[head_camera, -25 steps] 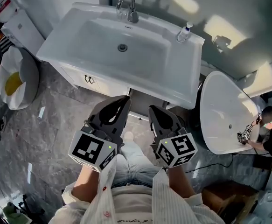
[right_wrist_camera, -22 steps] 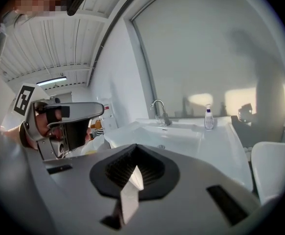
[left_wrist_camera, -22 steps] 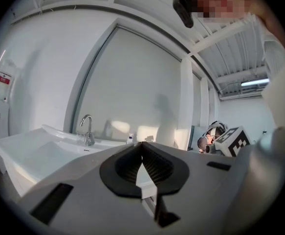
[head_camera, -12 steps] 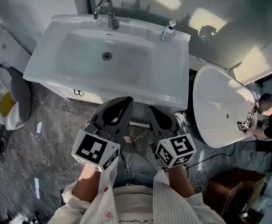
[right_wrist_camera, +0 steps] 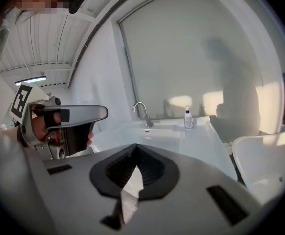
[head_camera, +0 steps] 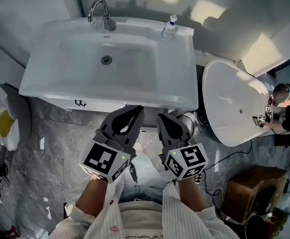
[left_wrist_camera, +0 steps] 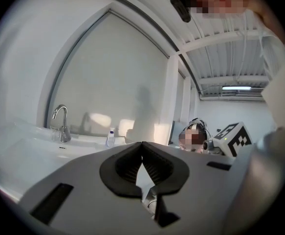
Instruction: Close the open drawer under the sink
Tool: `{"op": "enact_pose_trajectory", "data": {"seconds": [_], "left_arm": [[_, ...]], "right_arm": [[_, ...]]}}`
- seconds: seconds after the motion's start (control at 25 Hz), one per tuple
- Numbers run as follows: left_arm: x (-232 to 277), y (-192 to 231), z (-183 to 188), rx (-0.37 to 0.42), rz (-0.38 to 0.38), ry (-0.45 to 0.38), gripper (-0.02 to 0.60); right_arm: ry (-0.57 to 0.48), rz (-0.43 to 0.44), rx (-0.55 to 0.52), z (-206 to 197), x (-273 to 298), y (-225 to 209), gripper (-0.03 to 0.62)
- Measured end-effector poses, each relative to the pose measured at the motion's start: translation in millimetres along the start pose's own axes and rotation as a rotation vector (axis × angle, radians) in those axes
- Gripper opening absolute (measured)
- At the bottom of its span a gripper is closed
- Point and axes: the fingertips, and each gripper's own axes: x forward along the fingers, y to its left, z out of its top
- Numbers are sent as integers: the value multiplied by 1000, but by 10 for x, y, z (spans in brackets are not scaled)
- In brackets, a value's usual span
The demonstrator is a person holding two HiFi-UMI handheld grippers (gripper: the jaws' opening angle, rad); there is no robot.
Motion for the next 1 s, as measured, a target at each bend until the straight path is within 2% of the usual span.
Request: {"op": "enact_pose_trajectory", "data": {"seconds": [0.4, 1.0], "left_arm": [[0, 25, -474, -35, -24, 64, 17], [74, 272, -1673, -88, -9, 189, 17]], "right_arm": [[31, -71, 32, -355, 1, -69, 9], [119, -175, 98, -1301, 270, -333, 9]]}}
